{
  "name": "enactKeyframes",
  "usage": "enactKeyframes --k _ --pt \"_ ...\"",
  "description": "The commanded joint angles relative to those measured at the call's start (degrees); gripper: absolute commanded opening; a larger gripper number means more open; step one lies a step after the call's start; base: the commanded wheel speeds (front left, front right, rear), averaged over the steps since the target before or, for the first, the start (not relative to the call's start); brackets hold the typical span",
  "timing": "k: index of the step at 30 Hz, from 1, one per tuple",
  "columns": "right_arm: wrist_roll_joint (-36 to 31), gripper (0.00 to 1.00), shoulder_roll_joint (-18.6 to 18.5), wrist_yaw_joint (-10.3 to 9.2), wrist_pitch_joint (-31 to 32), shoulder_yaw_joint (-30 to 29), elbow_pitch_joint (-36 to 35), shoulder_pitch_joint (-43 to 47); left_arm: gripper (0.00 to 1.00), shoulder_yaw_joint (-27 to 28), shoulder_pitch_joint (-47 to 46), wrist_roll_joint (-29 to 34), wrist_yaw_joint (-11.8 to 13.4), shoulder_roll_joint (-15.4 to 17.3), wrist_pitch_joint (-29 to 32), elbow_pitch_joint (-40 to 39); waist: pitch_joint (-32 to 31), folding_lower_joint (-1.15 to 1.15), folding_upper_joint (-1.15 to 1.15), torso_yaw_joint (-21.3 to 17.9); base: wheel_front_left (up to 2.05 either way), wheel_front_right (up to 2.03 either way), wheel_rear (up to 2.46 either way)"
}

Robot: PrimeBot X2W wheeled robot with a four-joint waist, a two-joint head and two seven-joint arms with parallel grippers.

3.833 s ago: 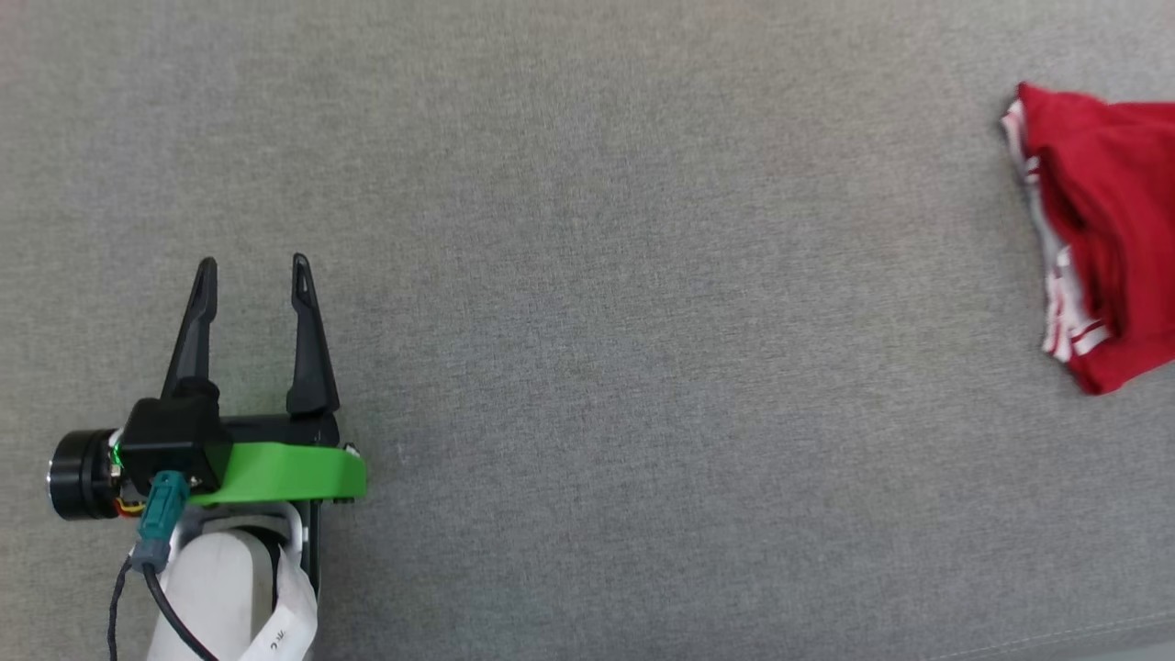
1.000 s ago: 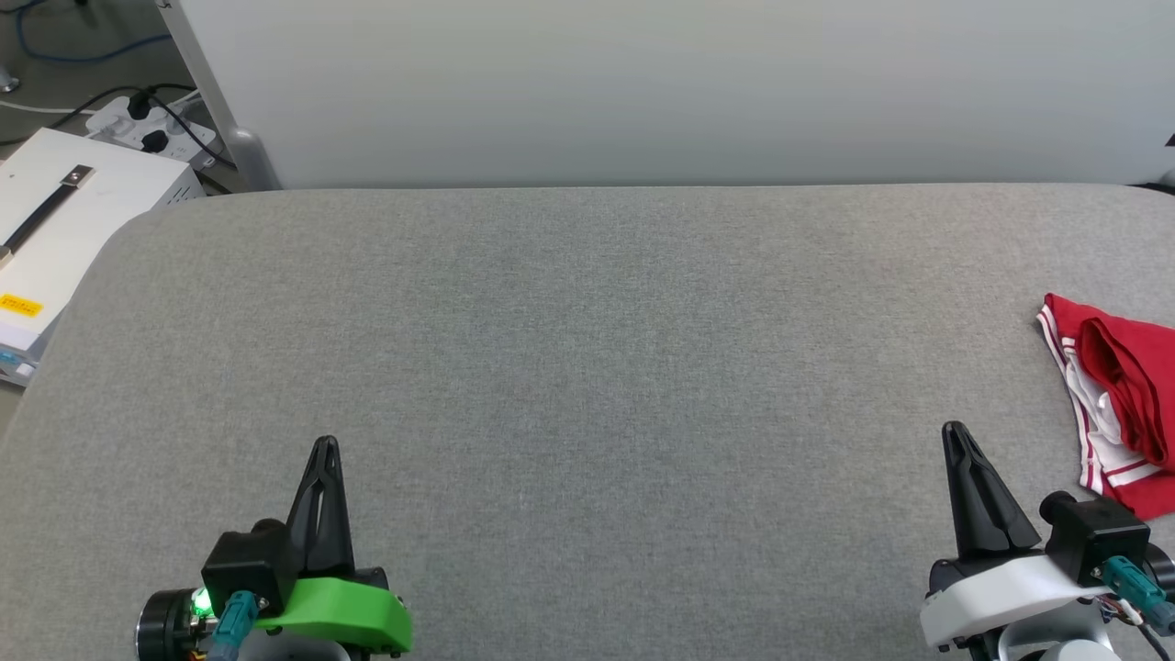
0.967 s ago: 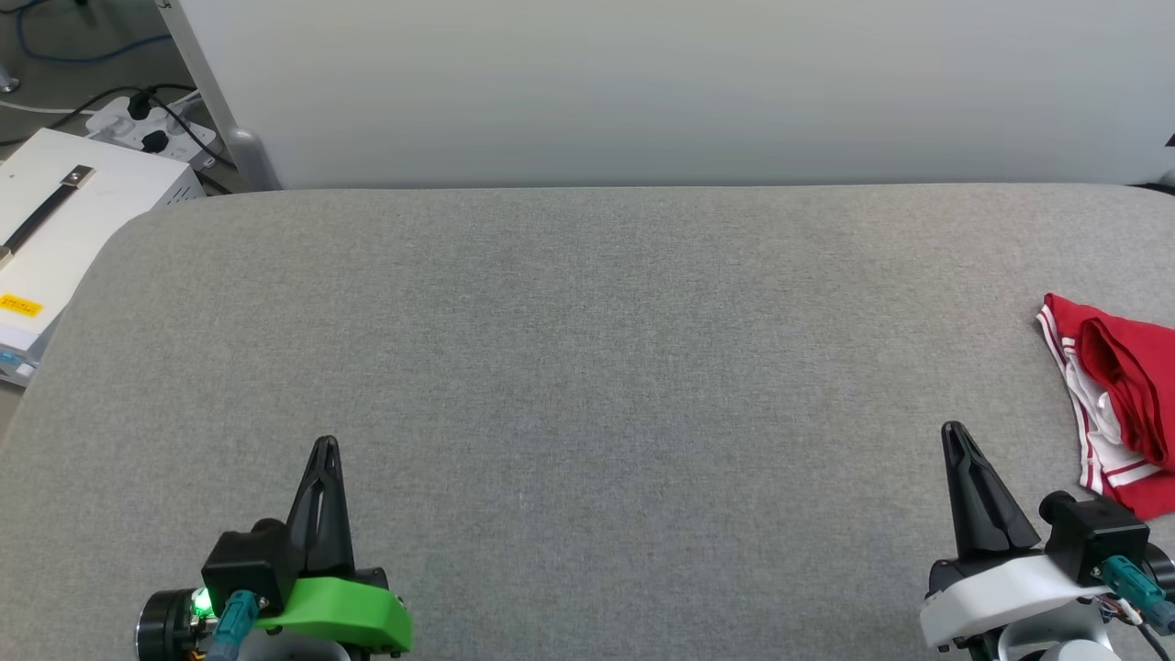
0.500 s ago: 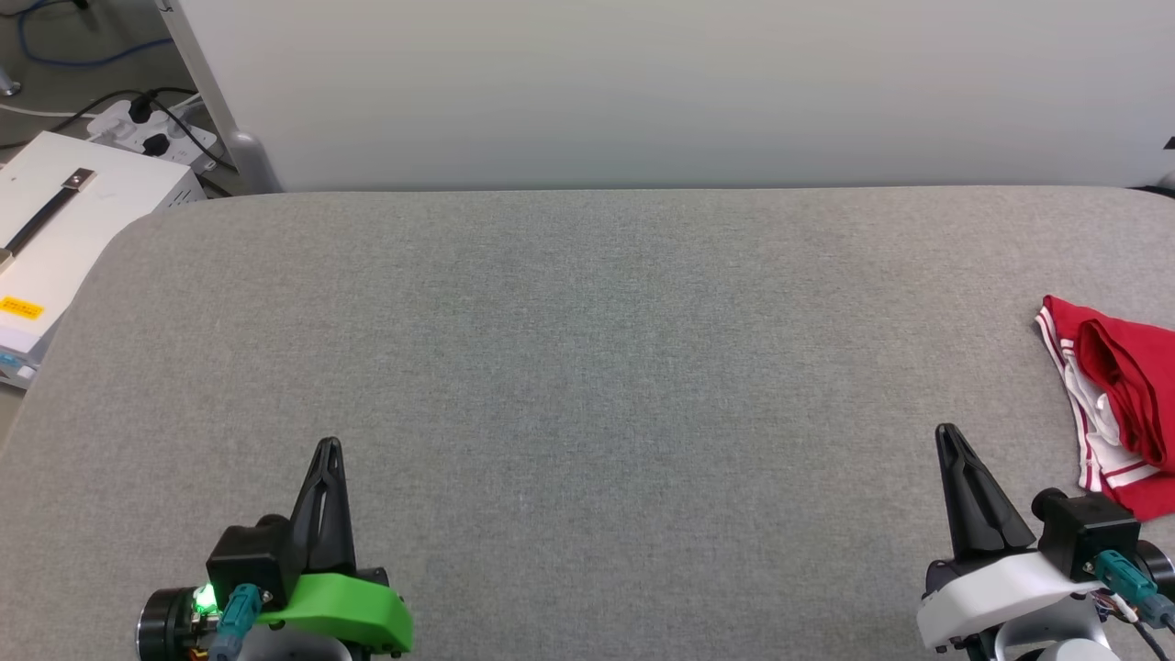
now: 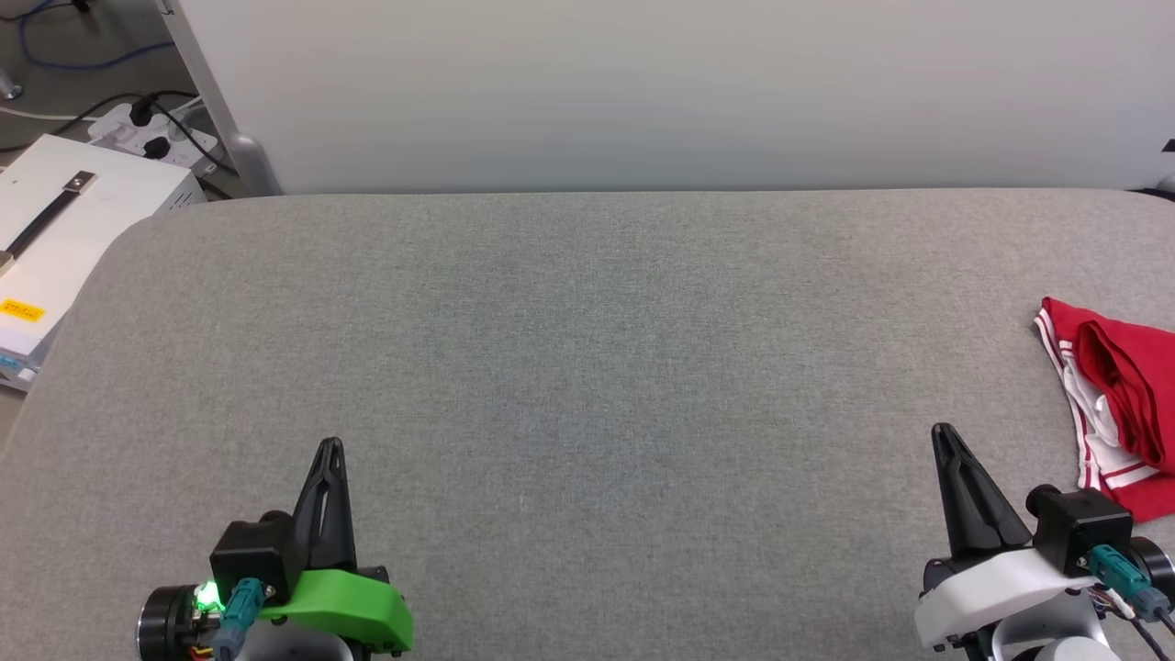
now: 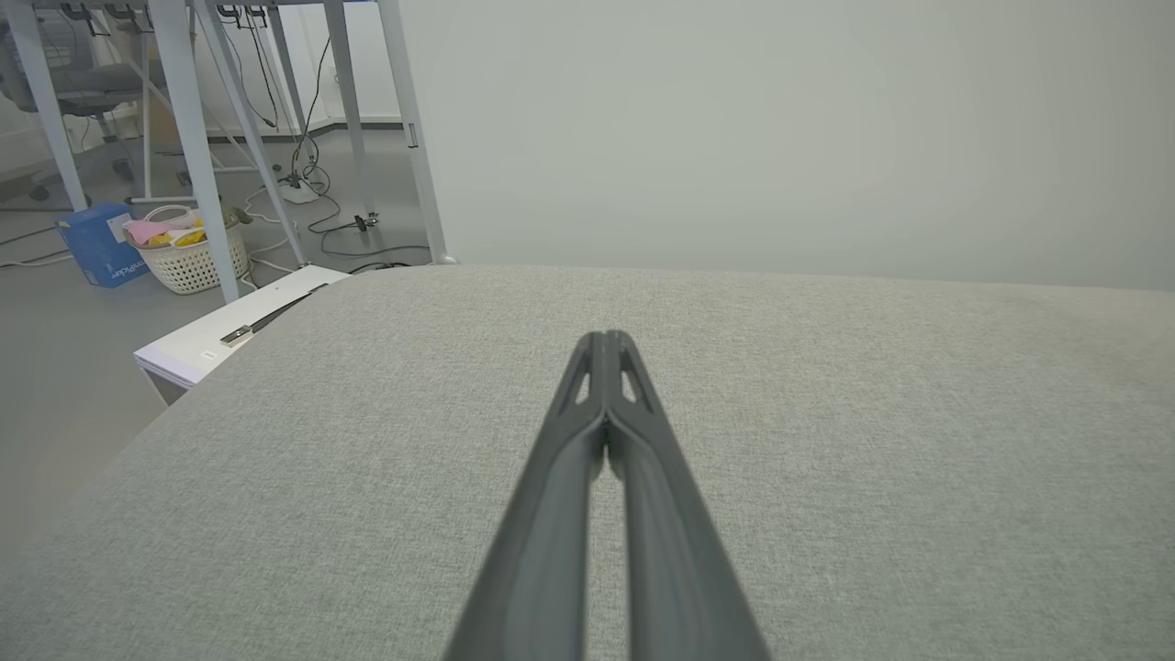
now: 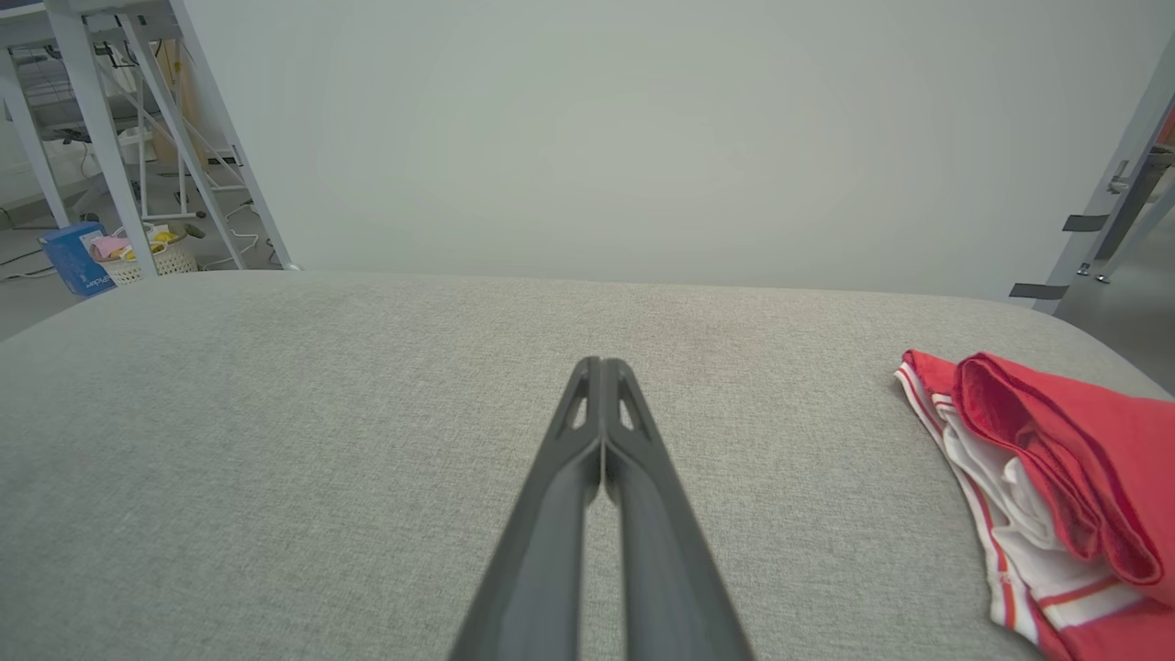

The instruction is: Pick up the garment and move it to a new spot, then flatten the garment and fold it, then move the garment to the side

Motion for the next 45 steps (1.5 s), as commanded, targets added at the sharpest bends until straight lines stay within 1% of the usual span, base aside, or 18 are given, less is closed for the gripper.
enactKeyframes --k 1,45 --pt "-0.7 0.0 0.1 -0.01 0.4 -0.1 -0.5 -0.4 0.0 0.0 -0.6 0.5 0.1 -0.1 0.5 -0.3 0.0 0.0 0.0 0.0 0.0 0.0 0.0" --pt "-3.8 0.0 0.9 -0.03 5.4 -0.2 -2.4 -0.8 0.0 0.0 -1.6 2.7 0.1 -0.3 5.6 -1.5 -0.7 0.0 0.0 0.0 0.0 0.0 0.0"
